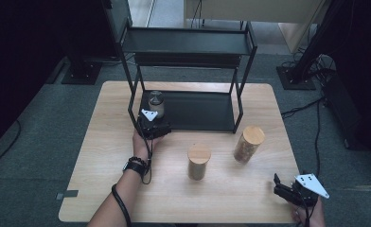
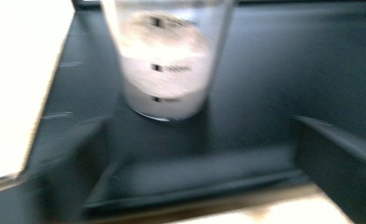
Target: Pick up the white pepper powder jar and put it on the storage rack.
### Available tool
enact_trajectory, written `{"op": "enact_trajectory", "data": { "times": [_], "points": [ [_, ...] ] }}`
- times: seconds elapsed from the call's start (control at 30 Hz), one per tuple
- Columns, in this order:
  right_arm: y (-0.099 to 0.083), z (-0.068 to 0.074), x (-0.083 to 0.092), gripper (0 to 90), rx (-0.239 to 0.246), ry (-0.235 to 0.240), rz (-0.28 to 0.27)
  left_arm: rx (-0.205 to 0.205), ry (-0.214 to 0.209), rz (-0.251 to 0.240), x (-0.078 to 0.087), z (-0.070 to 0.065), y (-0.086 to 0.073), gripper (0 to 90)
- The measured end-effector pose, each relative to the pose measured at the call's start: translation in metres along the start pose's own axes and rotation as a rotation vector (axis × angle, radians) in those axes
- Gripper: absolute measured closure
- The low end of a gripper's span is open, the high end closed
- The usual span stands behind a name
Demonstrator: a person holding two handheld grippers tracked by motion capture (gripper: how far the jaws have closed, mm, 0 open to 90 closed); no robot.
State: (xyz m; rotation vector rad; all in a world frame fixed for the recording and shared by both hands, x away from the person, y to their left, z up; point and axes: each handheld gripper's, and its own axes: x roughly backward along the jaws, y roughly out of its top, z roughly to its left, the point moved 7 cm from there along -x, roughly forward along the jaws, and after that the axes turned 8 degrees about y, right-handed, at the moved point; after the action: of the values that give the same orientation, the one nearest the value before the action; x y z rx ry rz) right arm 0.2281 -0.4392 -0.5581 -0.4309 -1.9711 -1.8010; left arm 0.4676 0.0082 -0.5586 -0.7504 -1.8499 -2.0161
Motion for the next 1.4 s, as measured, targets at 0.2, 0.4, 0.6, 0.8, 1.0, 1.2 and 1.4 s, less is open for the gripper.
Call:
{"op": "enact_trajectory", "data": {
  "times": [0.2, 0.4, 0.6, 0.8, 1.0, 1.2, 1.4],
  "points": [
    [0.0, 0.0, 0.0, 1.9, 0.0, -0.004, -0.001, -0.002, -0.015, -0.003, 0.007, 0.0, -0.005, 0.9],
    [0.0, 0.0, 0.0, 1.9, 0.001, -0.009, 0.0, 0.005, -0.04, -0.002, 0.015, 0.002, -0.01, 0.0],
    [0.0, 0.0, 0.0, 1.9, 0.005, -0.017, -0.001, 0.019, -0.047, 0.0, 0.023, 0.006, -0.015, 0.0],
    [0.0, 0.0, 0.001, 1.9, 0.007, -0.023, -0.001, 0.037, -0.058, 0.0, 0.029, 0.011, -0.019, 0.0],
    [0.0, 0.0, 0.0, 1.9, 0.008, -0.025, -0.001, 0.025, -0.061, -0.005, 0.034, 0.015, -0.023, 0.0],
    [0.0, 0.0, 0.0, 1.9, 0.009, -0.025, 0.0, 0.009, -0.059, -0.013, 0.04, 0.017, -0.026, 0.0],
    [0.0, 0.0, 0.001, 1.9, 0.01, -0.026, -0.001, -0.001, -0.058, -0.015, 0.047, 0.021, -0.031, 0.0]
  ]
}}
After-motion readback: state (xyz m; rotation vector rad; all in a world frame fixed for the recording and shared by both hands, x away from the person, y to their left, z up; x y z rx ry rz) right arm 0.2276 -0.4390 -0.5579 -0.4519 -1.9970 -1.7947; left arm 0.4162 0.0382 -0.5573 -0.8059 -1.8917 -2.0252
